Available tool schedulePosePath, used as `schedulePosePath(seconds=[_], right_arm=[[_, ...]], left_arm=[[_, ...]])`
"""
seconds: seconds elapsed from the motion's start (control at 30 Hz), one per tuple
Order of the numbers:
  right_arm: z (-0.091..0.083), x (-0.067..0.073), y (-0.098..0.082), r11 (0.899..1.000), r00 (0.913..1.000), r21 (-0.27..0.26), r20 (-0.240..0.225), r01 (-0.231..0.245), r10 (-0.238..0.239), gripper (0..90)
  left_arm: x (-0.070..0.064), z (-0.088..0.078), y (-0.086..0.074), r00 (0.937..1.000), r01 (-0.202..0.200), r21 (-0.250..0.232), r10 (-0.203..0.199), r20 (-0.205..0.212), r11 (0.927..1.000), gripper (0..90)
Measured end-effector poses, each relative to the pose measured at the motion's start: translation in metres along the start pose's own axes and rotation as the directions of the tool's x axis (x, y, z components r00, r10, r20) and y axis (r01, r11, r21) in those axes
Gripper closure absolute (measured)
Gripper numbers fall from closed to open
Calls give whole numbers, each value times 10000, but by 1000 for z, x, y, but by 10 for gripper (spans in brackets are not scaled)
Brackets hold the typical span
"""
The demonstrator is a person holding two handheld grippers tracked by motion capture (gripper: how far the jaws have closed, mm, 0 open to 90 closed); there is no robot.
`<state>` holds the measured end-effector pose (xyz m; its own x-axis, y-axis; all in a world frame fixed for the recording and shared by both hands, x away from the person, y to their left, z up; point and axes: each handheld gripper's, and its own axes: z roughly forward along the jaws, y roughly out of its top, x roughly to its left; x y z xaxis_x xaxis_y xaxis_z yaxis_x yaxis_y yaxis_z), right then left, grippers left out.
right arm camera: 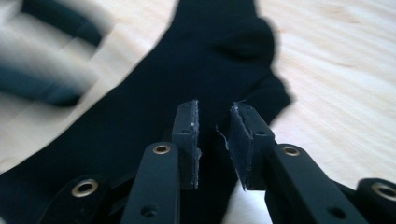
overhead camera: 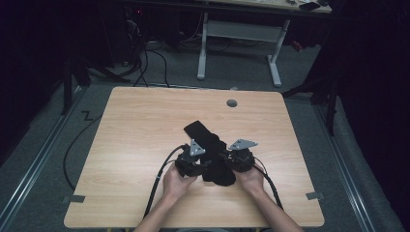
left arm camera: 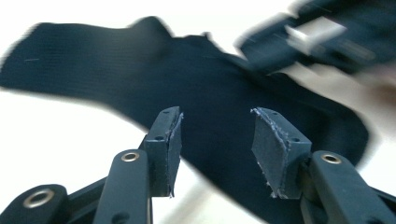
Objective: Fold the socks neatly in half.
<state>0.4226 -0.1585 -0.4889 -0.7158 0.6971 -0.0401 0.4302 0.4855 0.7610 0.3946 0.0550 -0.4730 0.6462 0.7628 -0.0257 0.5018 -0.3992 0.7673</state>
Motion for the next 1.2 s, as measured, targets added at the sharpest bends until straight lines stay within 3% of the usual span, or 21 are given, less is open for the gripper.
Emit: schedulePosePath(seconds=[0.17, 0.27, 0.47, 0.57, 0.67, 0.8, 0.9, 1.07, 1.13, 1.2], right_arm=[[1, 14, -5, 9996, 9994, 149, -278, 225, -220, 684], [4, 16, -6, 9987, 9991, 457, -353, 238, -222, 675], [9, 34, -6, 9977, 9977, 448, -476, 499, -478, 679], [12, 48, -4, 9965, 9940, 369, -825, 753, -720, 676], [11, 52, -3, 9964, 9931, 322, -904, 780, -748, 664], [5, 47, -1, 9994, 9968, 30, -730, 338, -335, 643], [7, 43, 0, 9997, 9977, 222, -665, 116, -101, 634], [14, 43, -2, 9986, 9970, 462, -743, 244, -209, 674], [14, 44, -2, 9981, 9962, 488, -803, 384, -344, 716], [14, 45, -1, 9974, 9951, 536, -885, 483, -435, 759]], left_arm=[[33, 12, 10, 9933, 735, 248, -709, -917, 9970, 498], [53, 21, 18, 9845, 1217, 348, -1162, -1310, 9920, 488], [83, 39, 32, 9682, 1603, 834, -1402, -2072, 9835, 473], [90, 46, 35, 9607, 1685, 898, -1431, -2379, 9816, 477], [97, 47, 34, 9522, 1870, 612, -1656, -2568, 9804, 486], [105, 49, 31, 9405, 2071, 491, -1850, -2850, 9771, 492], [109, 51, 30, 9350, 2173, 331, -1983, -2939, 9755, 511], [112, 57, 27, 9314, 2455, 238, -2290, -2830, 9691, 565], [113, 60, 28, 9355, 2465, 426, -2262, -2715, 9682, 604], [113, 61, 33, 9423, 2252, 664, -1999, -2687, 9721, 638]])
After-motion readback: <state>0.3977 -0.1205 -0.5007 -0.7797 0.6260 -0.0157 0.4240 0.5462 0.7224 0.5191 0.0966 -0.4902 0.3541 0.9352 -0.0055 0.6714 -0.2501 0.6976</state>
